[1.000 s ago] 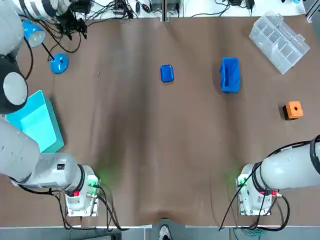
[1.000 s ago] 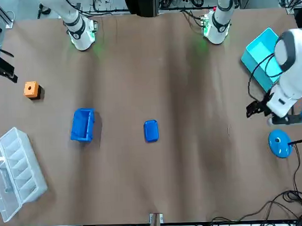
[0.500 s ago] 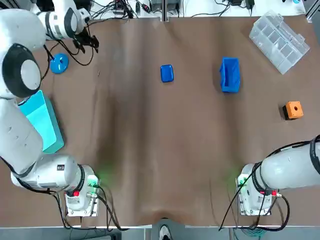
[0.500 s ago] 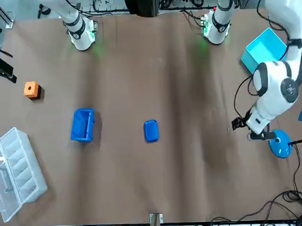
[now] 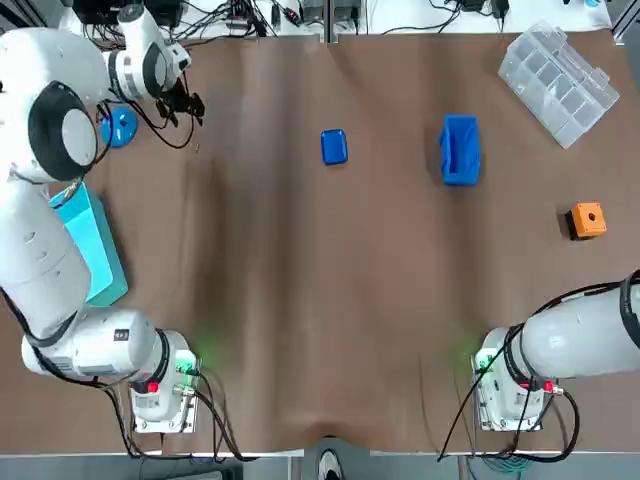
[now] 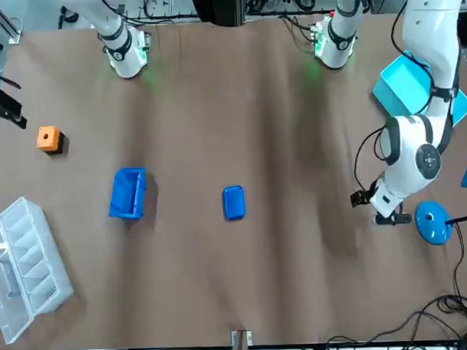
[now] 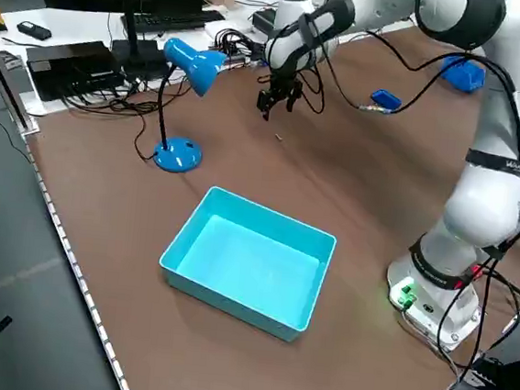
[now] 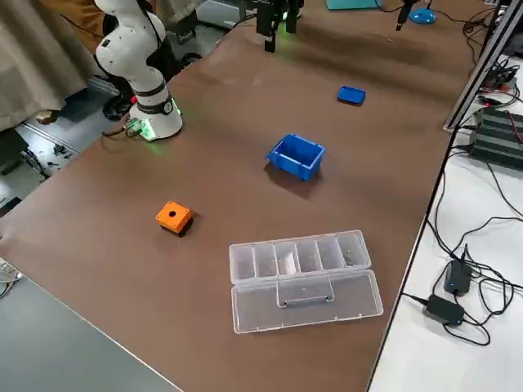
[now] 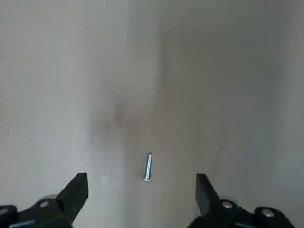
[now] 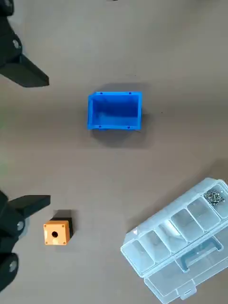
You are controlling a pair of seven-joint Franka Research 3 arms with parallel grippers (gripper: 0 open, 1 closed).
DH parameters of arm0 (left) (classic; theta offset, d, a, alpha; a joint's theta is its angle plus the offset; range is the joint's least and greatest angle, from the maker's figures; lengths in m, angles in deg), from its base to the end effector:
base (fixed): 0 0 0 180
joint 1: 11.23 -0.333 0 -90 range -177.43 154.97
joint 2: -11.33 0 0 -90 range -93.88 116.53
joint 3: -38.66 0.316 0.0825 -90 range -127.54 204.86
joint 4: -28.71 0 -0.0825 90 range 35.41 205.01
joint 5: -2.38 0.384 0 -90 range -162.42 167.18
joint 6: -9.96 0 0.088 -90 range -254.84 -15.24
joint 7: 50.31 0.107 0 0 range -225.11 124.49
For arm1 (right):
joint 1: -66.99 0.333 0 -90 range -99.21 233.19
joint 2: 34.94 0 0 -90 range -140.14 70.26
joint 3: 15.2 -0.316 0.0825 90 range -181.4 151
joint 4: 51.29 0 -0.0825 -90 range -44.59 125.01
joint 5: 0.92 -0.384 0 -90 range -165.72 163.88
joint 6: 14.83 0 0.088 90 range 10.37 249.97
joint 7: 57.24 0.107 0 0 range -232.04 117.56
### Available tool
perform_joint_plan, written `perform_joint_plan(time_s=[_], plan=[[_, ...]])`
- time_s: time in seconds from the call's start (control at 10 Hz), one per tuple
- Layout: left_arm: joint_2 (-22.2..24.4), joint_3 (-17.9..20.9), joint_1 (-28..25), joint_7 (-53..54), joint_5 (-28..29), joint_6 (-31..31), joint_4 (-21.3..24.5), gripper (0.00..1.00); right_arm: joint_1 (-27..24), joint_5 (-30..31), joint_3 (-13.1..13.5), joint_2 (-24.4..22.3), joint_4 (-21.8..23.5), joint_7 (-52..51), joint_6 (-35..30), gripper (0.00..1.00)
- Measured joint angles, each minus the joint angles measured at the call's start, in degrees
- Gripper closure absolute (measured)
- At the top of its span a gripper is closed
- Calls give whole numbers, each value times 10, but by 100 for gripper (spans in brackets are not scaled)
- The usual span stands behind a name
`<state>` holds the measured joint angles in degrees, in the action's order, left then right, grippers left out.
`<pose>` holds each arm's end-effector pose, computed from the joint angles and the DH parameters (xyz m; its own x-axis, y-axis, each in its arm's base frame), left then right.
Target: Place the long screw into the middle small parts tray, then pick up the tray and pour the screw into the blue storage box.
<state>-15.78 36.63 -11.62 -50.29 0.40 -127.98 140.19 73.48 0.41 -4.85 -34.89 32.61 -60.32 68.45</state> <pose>0.6199 -0.0171 0.2354 0.9999 0.0004 -0.0118 0.0008 -0.9992 0.0390 0.5413 -0.0392 0.6635 0.9998 -0.0163 -0.0129 -0.0160 -0.9996 0.0226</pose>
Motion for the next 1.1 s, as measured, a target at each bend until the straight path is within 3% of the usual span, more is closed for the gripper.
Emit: perform_joint_plan(time_s=[0.5,0.7,0.9,1.1], plan=[[-52,-1,5,0,0,-38,0,7,0,-13,0,2,0,0,0,0],[-57,-1,5,2,0,-42,-1,17,-1,-28,1,2,0,0,0,0],[-57,-1,5,5,0,-42,-2,33,-1,-28,2,2,0,0,0,0],[-57,-1,5,6,0,-42,-2,37,-1,-28,2,2,0,0,0,0]])
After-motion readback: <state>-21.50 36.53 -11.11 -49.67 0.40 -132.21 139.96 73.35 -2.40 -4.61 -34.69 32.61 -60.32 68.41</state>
